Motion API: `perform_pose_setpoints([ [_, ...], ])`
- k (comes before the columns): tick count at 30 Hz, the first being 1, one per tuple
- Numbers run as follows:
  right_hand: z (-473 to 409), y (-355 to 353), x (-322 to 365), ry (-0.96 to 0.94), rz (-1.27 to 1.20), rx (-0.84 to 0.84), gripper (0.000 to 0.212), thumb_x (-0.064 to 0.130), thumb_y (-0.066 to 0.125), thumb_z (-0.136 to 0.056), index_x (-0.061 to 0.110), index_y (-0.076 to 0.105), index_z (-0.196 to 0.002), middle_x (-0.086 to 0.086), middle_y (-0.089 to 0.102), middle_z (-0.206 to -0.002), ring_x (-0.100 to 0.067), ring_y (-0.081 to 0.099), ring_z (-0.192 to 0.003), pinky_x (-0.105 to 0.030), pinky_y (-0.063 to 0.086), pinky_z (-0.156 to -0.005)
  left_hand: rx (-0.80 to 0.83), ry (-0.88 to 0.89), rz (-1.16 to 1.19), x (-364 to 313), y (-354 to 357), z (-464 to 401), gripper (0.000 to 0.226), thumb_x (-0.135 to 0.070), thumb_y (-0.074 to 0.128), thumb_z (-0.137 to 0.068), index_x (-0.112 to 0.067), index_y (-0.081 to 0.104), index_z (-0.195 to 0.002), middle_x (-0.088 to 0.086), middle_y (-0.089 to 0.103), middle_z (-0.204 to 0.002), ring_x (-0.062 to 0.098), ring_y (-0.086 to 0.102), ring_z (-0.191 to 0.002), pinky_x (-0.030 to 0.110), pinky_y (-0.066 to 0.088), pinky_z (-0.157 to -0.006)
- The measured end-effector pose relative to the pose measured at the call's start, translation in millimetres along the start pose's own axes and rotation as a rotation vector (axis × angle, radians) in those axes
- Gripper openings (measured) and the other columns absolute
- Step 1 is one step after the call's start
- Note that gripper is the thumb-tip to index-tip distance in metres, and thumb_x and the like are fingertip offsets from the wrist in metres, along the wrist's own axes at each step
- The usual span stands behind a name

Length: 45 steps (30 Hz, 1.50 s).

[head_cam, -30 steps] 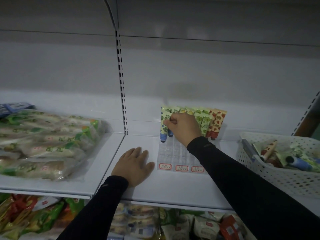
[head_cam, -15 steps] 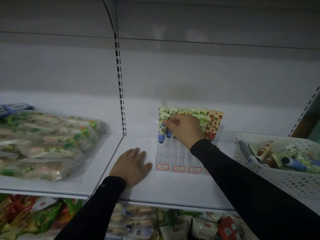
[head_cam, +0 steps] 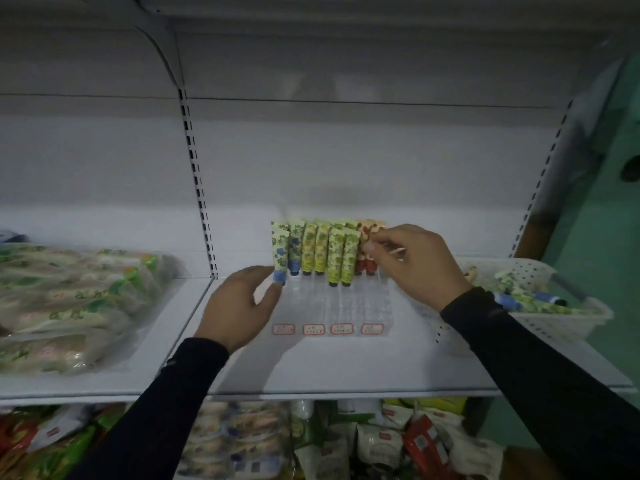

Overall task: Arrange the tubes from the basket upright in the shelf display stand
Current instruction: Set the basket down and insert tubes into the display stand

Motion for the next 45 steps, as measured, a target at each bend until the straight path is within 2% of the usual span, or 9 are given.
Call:
perform_pose_setpoints([
  [5, 26, -52, -44, 0.116, 0.135, -0.003, 0.031, 0.04, 0.059, -0.094, 0.02, 0.069, -0.115, 0.003, 0.064, -0.109, -0.006, 0.056, -0.091, -0.021, 0.045, -0.085, 0.098, 0.236, 0.047, -96, 12, -5, 0.041, -0.039, 0.053, -0.099, -0.02, 0.058, -0.136, -0.001, 0.059, -0.136, 0.016, 0.053, -0.122, 0.017, 0.033, -0.09],
  [9, 46, -91, -95, 0.282, 0.201, 0.055, 0.035, 0.039, 0.059, -0.093, 0.019, 0.065, -0.122, -0.003, 0.063, -0.121, -0.016, 0.06, -0.102, -0.032, 0.047, -0.092, 0.222, 0.403, 0.048, -174, 44, -18, 0.044, -0.037, 0.05, -0.1, -0.018, 0.054, -0.139, 0.003, 0.059, -0.136, 0.02, 0.053, -0.121, 0.023, 0.038, -0.092],
  [19, 60, -107, -180, 0.46, 0.34, 0.639, 0.062, 0.06, 0.057, -0.088, 0.024, 0.051, -0.138, 0.003, 0.052, -0.141, -0.015, 0.052, -0.121, -0.026, 0.042, -0.098, 0.681, 0.437, -0.206, -285, 152, -59, 0.044, -0.043, 0.052, -0.096, -0.01, 0.056, -0.126, 0.011, 0.058, -0.123, 0.031, 0.055, -0.113, 0.035, 0.046, -0.085],
  [24, 47, -102, -187, 0.443, 0.242, 0.697, 0.045, 0.058, 0.071, -0.078, 0.03, 0.071, -0.113, 0.013, 0.067, -0.112, -0.009, 0.06, -0.101, -0.025, 0.046, -0.088, 0.731, 0.43, -0.228, -288, 176, -67, 0.015, -0.029, 0.053, -0.095, -0.014, 0.054, -0.09, 0.007, 0.06, -0.096, 0.027, 0.057, -0.092, 0.03, 0.036, -0.067],
  [28, 43, -87, -192, 0.335, 0.203, 0.762, 0.019, 0.05, 0.072, -0.081, 0.033, 0.069, -0.072, 0.009, 0.061, -0.073, -0.008, 0.051, -0.064, -0.025, 0.039, -0.063, 0.68, 0.357, -0.112, -277, 176, -72, 0.036, -0.031, 0.059, -0.093, -0.016, 0.062, -0.125, 0.005, 0.061, -0.128, 0.023, 0.057, -0.114, 0.027, 0.045, -0.085],
  [33, 40, -99, -204, 0.401, 0.112, 0.495, 0.052, 0.054, 0.058, -0.09, 0.003, 0.064, -0.084, -0.014, 0.056, -0.079, -0.024, 0.049, -0.067, -0.034, 0.041, -0.067, 0.596, 0.185, 0.096, -262, 166, -86, 0.038, -0.012, 0.063, -0.085, -0.025, 0.062, -0.121, -0.002, 0.056, -0.125, 0.013, 0.053, -0.094, 0.015, 0.039, -0.058],
  [38, 33, -101, -223, 0.535, 0.089, 0.206, 0.046, 0.047, 0.041, -0.1, 0.011, 0.042, -0.072, -0.01, 0.038, -0.067, -0.019, 0.038, -0.06, -0.031, 0.032, -0.062, 0.689, 0.275, -0.159, -273, 169, -79, 0.029, -0.015, 0.059, -0.087, -0.011, 0.064, -0.115, 0.004, 0.064, -0.107, 0.022, 0.06, -0.096, 0.029, 0.049, -0.07],
  [42, 29, -89, -232, 0.611, 0.18, 0.32, 0.046, 0.043, 0.045, -0.098, 0.014, 0.038, -0.063, -0.003, 0.031, -0.059, -0.018, 0.029, -0.051, -0.03, 0.024, -0.056, 0.684, 0.319, -0.26, -284, 178, -72, 0.017, -0.03, 0.053, -0.094, -0.013, 0.057, -0.094, 0.002, 0.057, -0.089, 0.02, 0.052, -0.084, 0.028, 0.038, -0.066],
  [45, 27, -83, -233, 0.642, 0.248, 0.44, 0.037, 0.036, 0.06, -0.09, 0.003, 0.057, -0.074, -0.016, 0.056, -0.071, -0.02, 0.046, -0.062, -0.029, 0.032, -0.06, 0.635, 0.329, -0.272, -285, 186, -69, 0.025, -0.041, 0.051, -0.097, -0.017, 0.055, -0.095, 0.004, 0.061, -0.098, 0.021, 0.053, -0.086, 0.03, 0.039, -0.071],
])
Point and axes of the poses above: each hand's wrist, its own z-axis away from the middle knuckle, its own y-axis out of the palm, x = y × z, the point moved 5 cm from there along -z, towards the middle knuckle
